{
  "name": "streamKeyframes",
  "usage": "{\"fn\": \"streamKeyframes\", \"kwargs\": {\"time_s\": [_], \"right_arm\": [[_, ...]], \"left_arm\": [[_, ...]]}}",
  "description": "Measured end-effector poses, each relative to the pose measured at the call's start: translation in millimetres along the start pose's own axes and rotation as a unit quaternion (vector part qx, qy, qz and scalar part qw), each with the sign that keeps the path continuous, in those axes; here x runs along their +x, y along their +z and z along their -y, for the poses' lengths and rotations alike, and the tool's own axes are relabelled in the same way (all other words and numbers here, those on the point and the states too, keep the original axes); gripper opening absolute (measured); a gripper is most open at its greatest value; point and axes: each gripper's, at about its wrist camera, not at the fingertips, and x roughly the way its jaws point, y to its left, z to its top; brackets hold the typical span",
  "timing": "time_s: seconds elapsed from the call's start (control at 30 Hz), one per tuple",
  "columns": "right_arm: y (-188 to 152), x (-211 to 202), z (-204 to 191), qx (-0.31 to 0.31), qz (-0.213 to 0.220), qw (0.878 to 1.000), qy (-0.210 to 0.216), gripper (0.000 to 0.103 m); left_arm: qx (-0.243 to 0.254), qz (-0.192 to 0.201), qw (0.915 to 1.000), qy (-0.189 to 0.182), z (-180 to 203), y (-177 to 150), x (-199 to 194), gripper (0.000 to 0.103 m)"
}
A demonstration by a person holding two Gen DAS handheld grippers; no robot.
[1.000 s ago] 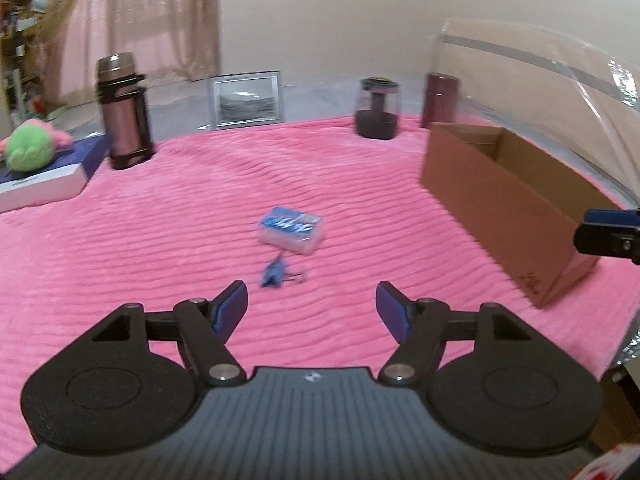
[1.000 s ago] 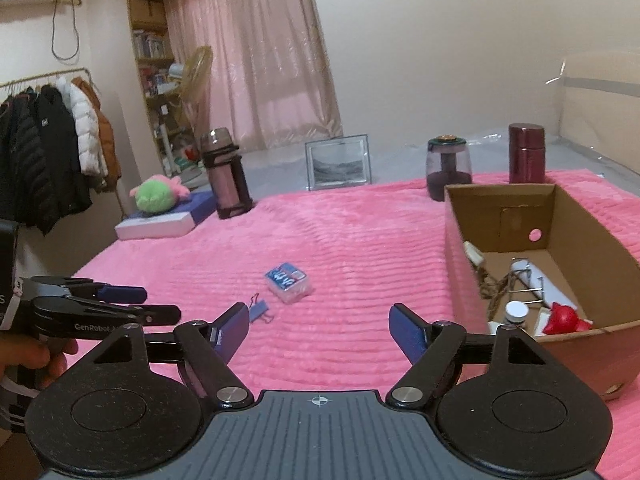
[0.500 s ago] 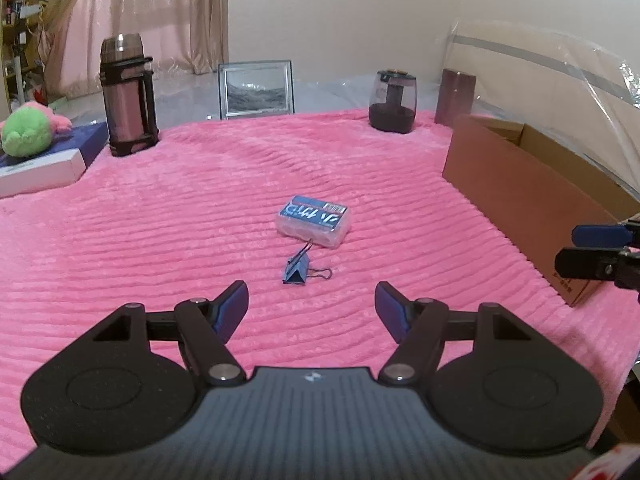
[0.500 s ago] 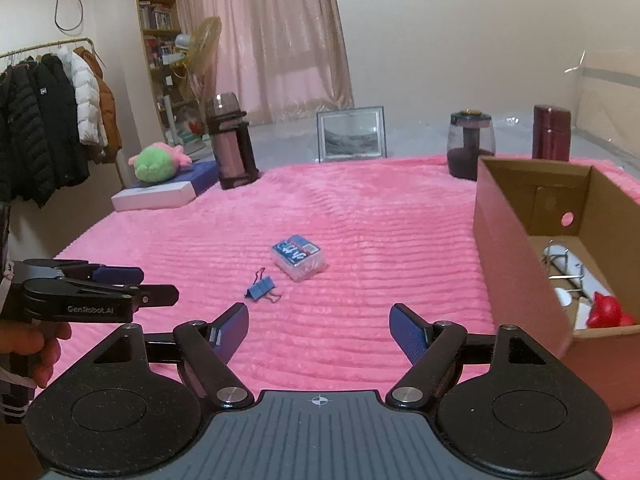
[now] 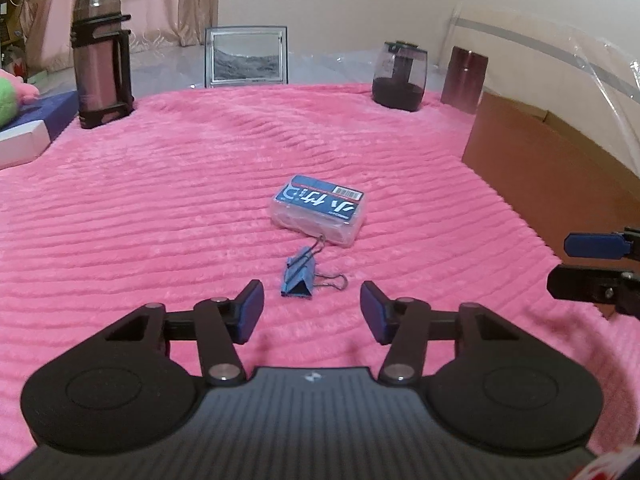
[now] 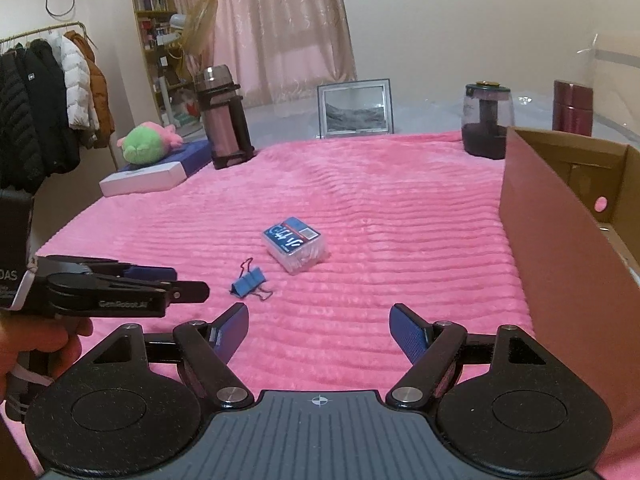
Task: Organize rigid objects
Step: 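Grasp the blue binder clip with the left tool while the right tool grasps the toothpick case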
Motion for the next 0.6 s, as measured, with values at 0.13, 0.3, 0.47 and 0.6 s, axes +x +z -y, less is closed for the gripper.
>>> {"fn": "streamKeyframes", "kwargs": {"time_s": [0.13,0.3,0.47,0.6], "right_arm": [[1.6,22.7,5.5,-0.001,-0.009,1.0,0.0,0.075],[2.3,47.4,10.5,-0.004,-0.015,1.0,0.003,0.075],[2.5,68.0,15.5,-0.004,-0.022,1.0,0.002,0.075],[3.0,78.2,18.0,-0.004,-0.025,1.0,0.002,0.075]], "left_arm": [[-0.004,-0.01,0.9999,-0.012,-8.1,4.7,26.6,0.044],[-0.011,-0.024,0.9994,-0.023,-15.9,7.9,56.0,0.038],[-0.023,-0.035,0.9987,-0.03,-24.3,9.5,71.7,0.023],[-0.024,-0.042,0.9983,-0.034,-26.1,8.6,79.4,0.023]]}}
